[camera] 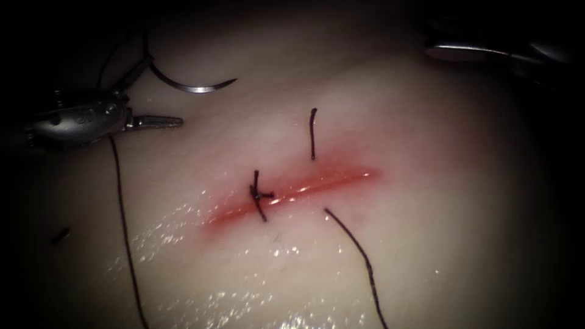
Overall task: Wound Closure
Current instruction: Set the needle down, then grab a long suture strand with the left grasper.
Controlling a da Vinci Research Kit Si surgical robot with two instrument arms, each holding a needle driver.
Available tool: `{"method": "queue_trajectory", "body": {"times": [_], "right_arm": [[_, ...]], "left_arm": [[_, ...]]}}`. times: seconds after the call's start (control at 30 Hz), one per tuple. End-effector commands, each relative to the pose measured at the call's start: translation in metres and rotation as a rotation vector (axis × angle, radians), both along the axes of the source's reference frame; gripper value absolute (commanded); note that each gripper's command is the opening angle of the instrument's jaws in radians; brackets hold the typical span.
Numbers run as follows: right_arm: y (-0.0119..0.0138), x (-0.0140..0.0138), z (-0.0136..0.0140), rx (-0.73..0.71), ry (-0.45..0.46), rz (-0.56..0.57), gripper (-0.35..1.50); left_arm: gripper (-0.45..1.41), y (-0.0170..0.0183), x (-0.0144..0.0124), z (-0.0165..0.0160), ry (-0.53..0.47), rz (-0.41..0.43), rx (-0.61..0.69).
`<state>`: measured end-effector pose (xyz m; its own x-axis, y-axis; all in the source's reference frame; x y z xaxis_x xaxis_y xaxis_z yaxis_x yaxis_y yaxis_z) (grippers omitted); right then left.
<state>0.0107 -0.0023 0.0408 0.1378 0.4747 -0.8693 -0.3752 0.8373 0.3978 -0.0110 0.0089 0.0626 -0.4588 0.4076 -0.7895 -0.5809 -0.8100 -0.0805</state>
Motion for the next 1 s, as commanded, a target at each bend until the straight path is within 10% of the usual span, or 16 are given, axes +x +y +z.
{"method": "queue_trajectory", "body": {"times": [0.03, 0.33, 0.5, 1.0], "right_arm": [[-0.0010, 0.0010, 0.0004, 0.009, -0.010, -0.016, 0.49], [-0.0037, 0.0011, 0.0022, 0.060, -0.012, -0.054, 0.73], [-0.0043, 0.0009, 0.0026, 0.079, -0.001, -0.050, 0.71], [-0.0053, 0.0004, 0.0009, 0.086, 0.029, -0.049, 0.64]], "left_arm": [[1.28, 0.0000, -0.0007, 0.0004, -0.005, -0.008, 0.007], [1.40, -0.0006, -0.0012, -0.0058, -0.016, -0.049, 0.110], [1.22, -0.0020, -0.0023, -0.0116, 0.033, -0.014, -0.039], [0.65, -0.0118, -0.0153, -0.0198, -0.044, 0.525, -0.557]]}}
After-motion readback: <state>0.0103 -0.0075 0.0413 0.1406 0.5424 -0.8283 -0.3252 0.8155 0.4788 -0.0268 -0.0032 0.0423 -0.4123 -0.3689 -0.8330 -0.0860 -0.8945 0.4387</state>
